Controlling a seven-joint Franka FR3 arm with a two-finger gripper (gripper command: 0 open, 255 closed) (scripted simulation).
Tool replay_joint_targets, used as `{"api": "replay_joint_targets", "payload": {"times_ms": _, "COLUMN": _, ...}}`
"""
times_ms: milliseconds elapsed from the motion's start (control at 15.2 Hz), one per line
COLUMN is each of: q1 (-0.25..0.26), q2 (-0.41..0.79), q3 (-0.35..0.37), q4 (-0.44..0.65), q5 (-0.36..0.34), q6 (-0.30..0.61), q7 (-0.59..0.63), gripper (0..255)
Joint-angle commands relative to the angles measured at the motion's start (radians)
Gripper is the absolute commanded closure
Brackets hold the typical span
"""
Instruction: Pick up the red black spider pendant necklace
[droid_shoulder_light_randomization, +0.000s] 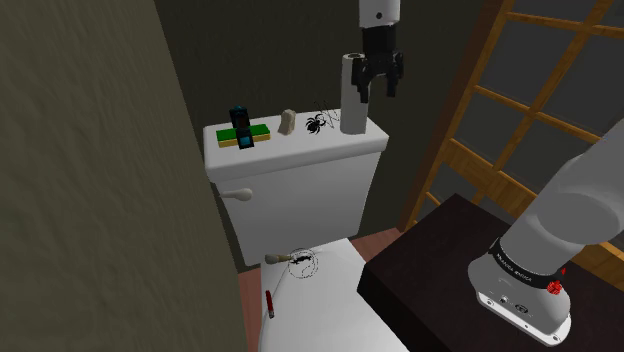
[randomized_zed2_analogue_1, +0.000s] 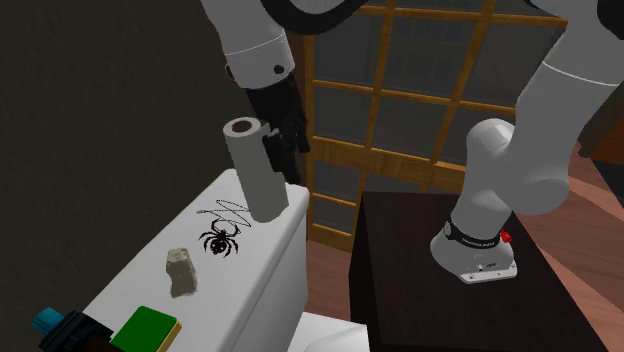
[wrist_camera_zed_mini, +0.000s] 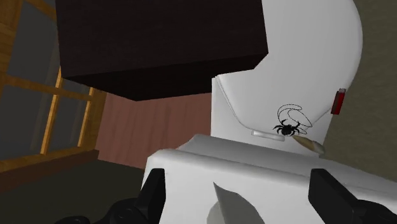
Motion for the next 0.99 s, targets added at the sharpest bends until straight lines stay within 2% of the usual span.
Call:
{"api": "replay_joint_targets", "payload": {"times_ms": 0, "q1": 0.006, "q2": 0.089, "q3": 0.011, "q4": 0.083, "q5": 0.010, "q6": -0.005, "q7": 0.031, "gripper": 0}}
{"api": "replay_joint_targets", "payload": {"times_ms": 264, "q1": 0.019, "q2": 0.267, "q3": 0.023, "q4": 0.277, "q5": 0.021, "q6": -0.037, "q7": 0.084, "gripper": 0}}
{"api": "replay_joint_targets", "payload": {"times_ms": 594, "q1": 0.043, "q2": 0.503, "q3": 0.032, "q4": 0.572, "q5": 0.029, "q6": -0.112, "q7": 0.149, "gripper": 0}}
{"api": "replay_joint_targets", "payload": {"times_ms": 924, "q1": 0.042, "q2": 0.499, "q3": 0.030, "q4": 0.499, "q5": 0.028, "q6": -0.044, "q7": 0.139, "gripper": 0}}
